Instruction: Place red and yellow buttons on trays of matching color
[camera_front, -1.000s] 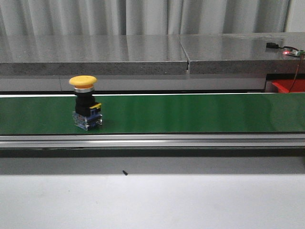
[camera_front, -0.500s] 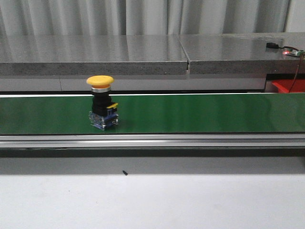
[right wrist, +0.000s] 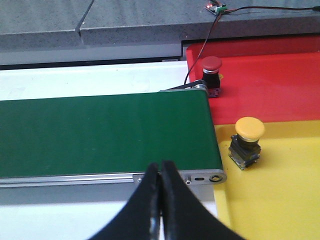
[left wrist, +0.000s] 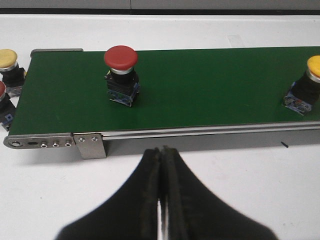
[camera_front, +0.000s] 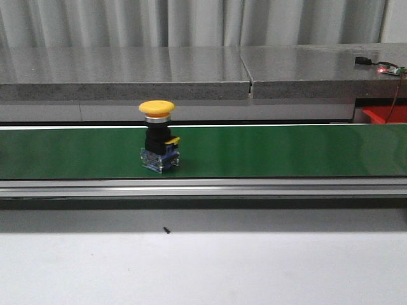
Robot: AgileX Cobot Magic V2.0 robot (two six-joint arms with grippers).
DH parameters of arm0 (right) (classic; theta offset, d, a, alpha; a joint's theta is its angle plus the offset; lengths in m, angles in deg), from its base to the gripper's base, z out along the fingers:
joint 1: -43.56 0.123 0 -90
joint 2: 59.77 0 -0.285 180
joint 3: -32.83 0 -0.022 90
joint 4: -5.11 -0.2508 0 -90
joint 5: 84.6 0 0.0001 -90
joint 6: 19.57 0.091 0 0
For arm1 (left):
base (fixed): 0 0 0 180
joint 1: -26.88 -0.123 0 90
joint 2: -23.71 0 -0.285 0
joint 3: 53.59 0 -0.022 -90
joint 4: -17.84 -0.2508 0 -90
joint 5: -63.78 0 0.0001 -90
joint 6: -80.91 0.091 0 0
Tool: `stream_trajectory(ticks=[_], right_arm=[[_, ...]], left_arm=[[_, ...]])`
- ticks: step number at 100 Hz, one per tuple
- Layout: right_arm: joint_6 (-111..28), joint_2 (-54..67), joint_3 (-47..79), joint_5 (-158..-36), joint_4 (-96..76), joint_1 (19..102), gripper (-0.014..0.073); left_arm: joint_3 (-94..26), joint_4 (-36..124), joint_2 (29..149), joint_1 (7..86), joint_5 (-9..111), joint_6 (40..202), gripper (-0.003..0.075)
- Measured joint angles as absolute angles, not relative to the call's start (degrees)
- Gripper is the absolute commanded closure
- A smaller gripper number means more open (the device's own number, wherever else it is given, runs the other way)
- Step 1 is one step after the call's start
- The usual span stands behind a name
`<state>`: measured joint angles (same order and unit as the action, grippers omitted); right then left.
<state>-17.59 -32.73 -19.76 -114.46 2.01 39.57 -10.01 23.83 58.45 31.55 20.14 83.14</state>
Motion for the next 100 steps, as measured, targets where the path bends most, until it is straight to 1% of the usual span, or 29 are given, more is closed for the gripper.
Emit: stream_trajectory(ticks=[100], right_arm=[[-17.59, -32.10, -19.76, -114.60, 2.01, 39.57, 0.0662]], left_arm=[[-10.01, 23.83, 58.45, 31.55, 20.14, 83.14, 0.0739]])
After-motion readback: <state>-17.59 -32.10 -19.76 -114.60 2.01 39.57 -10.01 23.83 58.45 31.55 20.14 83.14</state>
